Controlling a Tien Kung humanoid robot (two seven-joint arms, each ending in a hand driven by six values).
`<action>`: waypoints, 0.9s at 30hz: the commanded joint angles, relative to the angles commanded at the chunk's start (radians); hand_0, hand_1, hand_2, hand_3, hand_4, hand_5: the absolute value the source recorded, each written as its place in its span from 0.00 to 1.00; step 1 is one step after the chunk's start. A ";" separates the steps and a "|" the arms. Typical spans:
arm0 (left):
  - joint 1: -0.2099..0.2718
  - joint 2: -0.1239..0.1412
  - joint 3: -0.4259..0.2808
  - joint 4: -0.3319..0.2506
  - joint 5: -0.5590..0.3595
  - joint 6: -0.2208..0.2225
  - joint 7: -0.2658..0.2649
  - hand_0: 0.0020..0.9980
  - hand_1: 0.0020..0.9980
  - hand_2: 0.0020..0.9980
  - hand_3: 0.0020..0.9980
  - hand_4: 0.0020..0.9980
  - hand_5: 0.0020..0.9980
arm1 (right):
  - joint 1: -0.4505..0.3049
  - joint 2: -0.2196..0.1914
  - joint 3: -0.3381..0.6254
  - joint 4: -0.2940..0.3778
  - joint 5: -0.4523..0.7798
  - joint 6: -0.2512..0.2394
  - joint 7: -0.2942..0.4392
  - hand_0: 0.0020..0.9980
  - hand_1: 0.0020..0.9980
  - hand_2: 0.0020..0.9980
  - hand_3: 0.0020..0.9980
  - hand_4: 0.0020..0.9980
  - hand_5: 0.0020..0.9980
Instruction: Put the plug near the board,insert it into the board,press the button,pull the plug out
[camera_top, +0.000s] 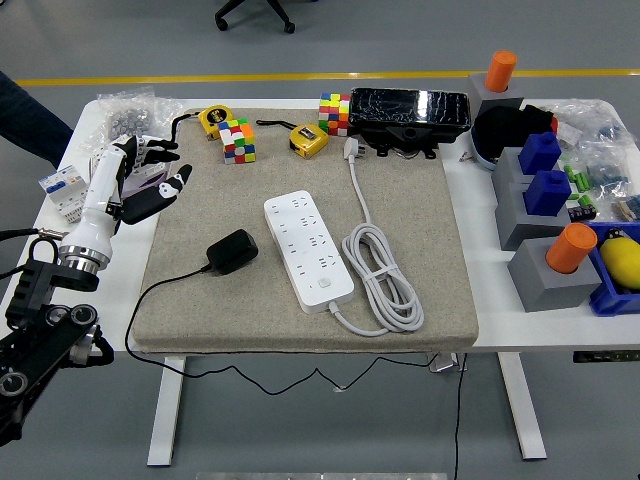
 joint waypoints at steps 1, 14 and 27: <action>-0.007 0.003 -0.002 -0.003 0.000 0.000 0.000 0.70 0.63 0.55 0.59 0.77 0.22 | 0.005 0.000 0.008 0.001 -0.001 -0.001 0.001 0.53 0.62 0.60 0.54 0.88 0.40; -0.029 0.003 -0.053 -0.030 0.001 -0.007 0.010 0.70 0.63 0.55 0.59 0.76 0.22 | 0.070 -0.001 0.026 -0.011 0.003 0.000 -0.002 0.53 0.62 0.61 0.55 0.88 0.40; -0.037 -0.005 -0.051 -0.044 0.000 -0.012 0.017 0.70 0.63 0.55 0.59 0.76 0.22 | 0.086 0.017 0.018 -0.018 0.016 0.003 -0.005 0.53 0.63 0.61 0.55 0.88 0.40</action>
